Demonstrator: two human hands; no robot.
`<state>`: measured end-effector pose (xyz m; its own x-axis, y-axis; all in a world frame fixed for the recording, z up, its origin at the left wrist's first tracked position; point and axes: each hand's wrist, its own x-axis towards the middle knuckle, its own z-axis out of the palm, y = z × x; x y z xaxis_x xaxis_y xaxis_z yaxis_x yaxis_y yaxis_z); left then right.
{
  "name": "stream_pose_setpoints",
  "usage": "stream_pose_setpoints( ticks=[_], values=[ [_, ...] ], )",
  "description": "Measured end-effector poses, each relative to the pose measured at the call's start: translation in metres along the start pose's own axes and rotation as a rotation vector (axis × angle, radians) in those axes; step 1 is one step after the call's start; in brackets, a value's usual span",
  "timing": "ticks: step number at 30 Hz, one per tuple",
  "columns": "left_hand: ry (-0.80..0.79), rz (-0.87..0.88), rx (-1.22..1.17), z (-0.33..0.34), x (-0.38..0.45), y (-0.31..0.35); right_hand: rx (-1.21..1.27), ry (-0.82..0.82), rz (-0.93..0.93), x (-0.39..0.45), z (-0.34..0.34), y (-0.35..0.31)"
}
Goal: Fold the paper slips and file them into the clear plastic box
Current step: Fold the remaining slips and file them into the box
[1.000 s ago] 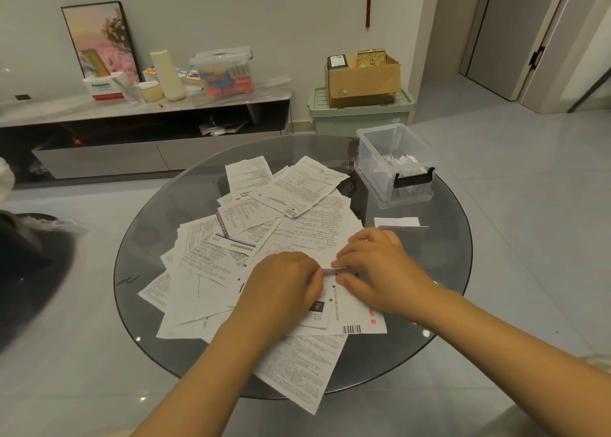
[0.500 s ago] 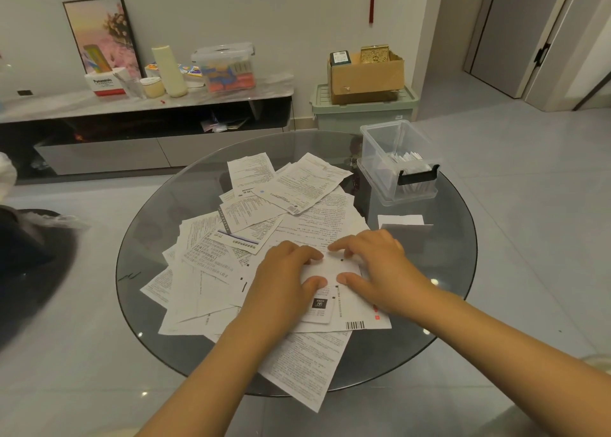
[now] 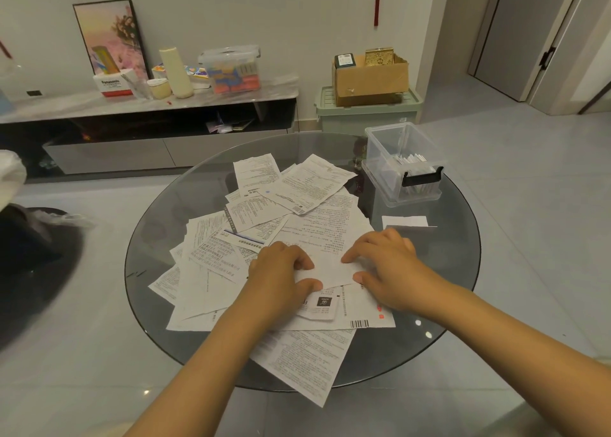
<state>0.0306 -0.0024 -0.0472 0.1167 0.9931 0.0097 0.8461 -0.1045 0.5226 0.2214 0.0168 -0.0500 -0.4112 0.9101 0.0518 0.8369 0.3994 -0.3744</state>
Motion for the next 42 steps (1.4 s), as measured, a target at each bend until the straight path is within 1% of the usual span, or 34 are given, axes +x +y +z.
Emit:
stream_pose_setpoints(
  ticks=[5, 9, 11, 13, 16, 19, 23, 25, 29, 32, 35, 38, 40, 42],
  values=[
    [-0.031, -0.011, -0.072, 0.000, -0.003, 0.008, 0.050, 0.029, -0.013, -0.002, 0.003, -0.006],
    [-0.009, -0.044, -0.212, -0.001, -0.004, 0.010, 0.208, 0.008, 0.064, -0.004, 0.001, -0.007],
    [-0.045, -0.045, -0.219, -0.002, -0.003, 0.009, 0.233, -0.040, 0.099, -0.005, 0.001, -0.006],
    [-0.097, -0.032, -0.202, -0.002, -0.004, 0.009, 0.204, -0.071, 0.103, -0.004, 0.002, -0.005],
    [-0.135, -0.019, -0.169, -0.001, -0.005, 0.011, 0.214, -0.014, 0.057, -0.003, 0.003, -0.007],
    [-0.062, -0.023, -0.176, -0.002, -0.005, 0.015, 0.226, 0.117, -0.027, -0.003, 0.000, -0.010],
    [0.061, -0.087, -0.357, -0.004, -0.004, 0.018, 0.213, 0.280, -0.069, -0.004, -0.001, -0.010],
    [0.084, -0.125, -0.462, -0.003, -0.005, 0.020, 0.221, 0.337, -0.084, -0.005, 0.001, -0.010],
    [0.073, -0.194, -0.701, -0.002, -0.004, 0.022, 0.218, 0.431, -0.175, -0.007, 0.007, -0.010],
    [0.039, -0.244, -0.881, -0.002, -0.003, 0.023, 0.211, 0.459, -0.226, -0.008, 0.011, -0.012],
    [0.029, -0.277, -1.025, -0.001, -0.003, 0.024, 0.182, 0.451, -0.265, -0.007, 0.012, -0.011],
    [0.066, -0.310, -1.067, -0.001, -0.003, 0.023, 0.198, 0.409, -0.298, -0.008, 0.013, -0.010],
    [0.121, -0.317, -1.051, -0.001, -0.003, 0.023, 0.267, 0.368, -0.272, -0.009, 0.012, -0.011],
    [0.167, -0.297, -1.034, -0.001, -0.002, 0.024, 0.340, 0.361, -0.221, -0.010, 0.011, -0.011]
  ],
)
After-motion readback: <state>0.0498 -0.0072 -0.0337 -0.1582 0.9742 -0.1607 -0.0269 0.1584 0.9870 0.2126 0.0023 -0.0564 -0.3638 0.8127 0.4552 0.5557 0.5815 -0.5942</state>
